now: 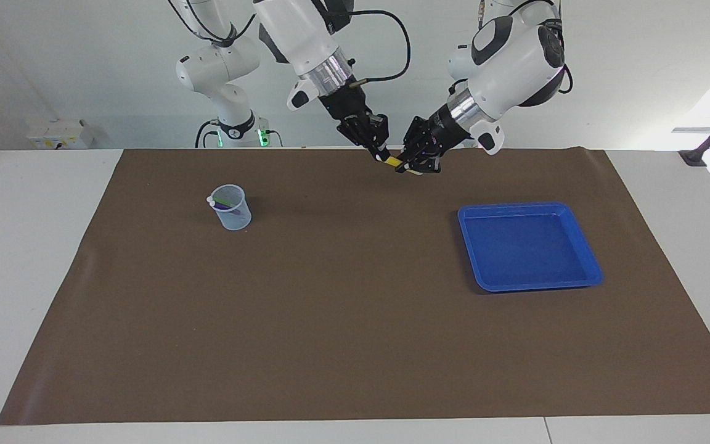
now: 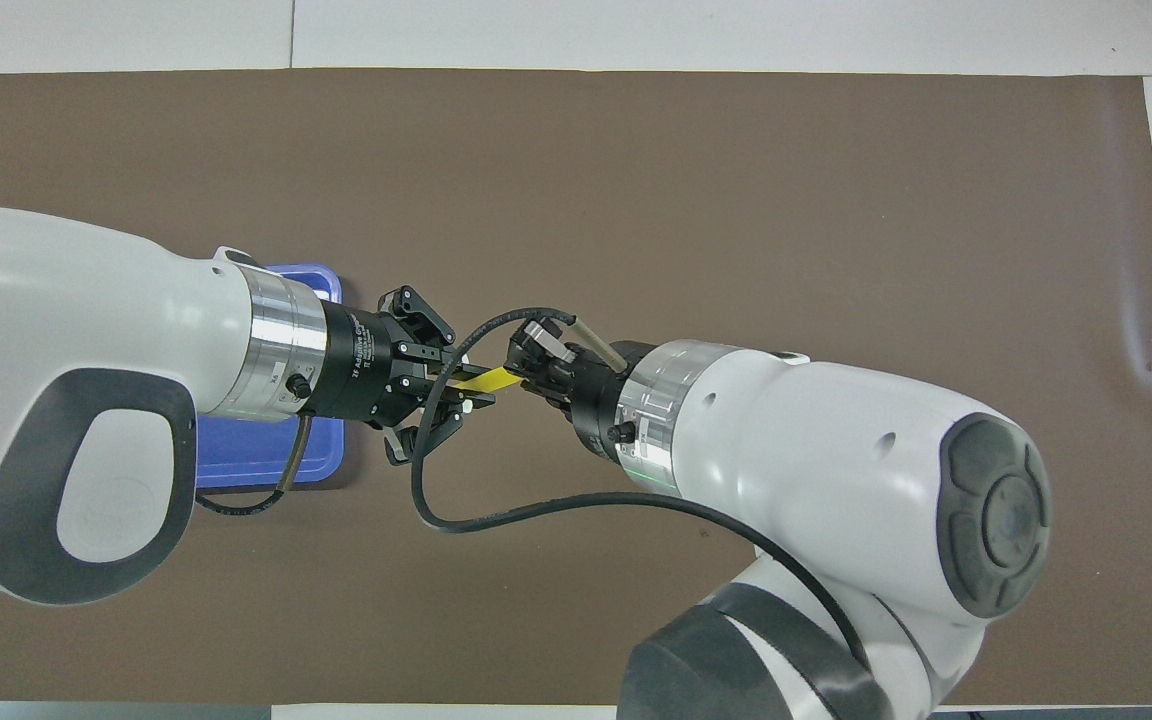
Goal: Right arm passes pens to left for tray arrangement
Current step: 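Close the left gripper on the yellow pen held by the right gripper, then place the yellow pen in the tray with the left gripper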
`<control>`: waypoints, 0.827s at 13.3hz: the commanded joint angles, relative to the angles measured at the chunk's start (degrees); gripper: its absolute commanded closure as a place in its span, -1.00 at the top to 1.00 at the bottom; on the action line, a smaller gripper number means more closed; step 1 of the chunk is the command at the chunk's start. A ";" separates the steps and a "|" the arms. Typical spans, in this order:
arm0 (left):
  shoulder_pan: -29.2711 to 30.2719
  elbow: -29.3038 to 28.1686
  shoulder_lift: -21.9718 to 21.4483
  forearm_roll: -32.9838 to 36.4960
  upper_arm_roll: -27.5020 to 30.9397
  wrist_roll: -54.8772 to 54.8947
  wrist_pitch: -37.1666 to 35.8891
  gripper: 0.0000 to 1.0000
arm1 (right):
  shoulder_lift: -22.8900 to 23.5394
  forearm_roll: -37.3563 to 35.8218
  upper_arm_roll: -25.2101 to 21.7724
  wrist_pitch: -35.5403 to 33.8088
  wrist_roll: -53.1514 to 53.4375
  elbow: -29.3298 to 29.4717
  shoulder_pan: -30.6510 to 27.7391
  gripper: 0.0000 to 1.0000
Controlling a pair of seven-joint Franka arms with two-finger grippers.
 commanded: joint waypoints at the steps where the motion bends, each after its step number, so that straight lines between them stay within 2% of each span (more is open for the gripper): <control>1: -0.24 -1.89 -1.96 -0.71 0.15 0.08 0.91 -1.00 | -0.83 1.36 0.10 1.04 -0.50 -1.29 -0.52 -0.71; 3: -0.15 -1.89 -2.04 -0.63 0.24 0.25 1.17 -1.00 | -0.83 1.27 0.02 0.34 -0.85 -1.20 -0.61 0.99; 5: 0.03 -1.89 -1.96 -0.54 0.24 0.43 1.69 -1.00 | -1.00 1.10 -0.25 -2.63 -5.40 -1.11 -0.79 1.00; 7: 0.99 -2.06 -1.87 -0.36 0.24 1.91 2.83 -1.00 | -1.35 0.40 -0.34 -9.91 -14.69 -0.41 -3.76 1.00; 9: 2.57 -2.41 -1.87 -0.19 0.32 6.03 3.54 -1.00 | -2.05 0.05 -0.51 -17.64 -28.82 -0.41 -7.45 1.00; 11: 3.97 -2.41 -1.87 -0.01 0.41 15.14 3.28 -1.00 | -3.02 -2.67 -0.42 -24.51 -49.52 -1.37 -13.06 1.00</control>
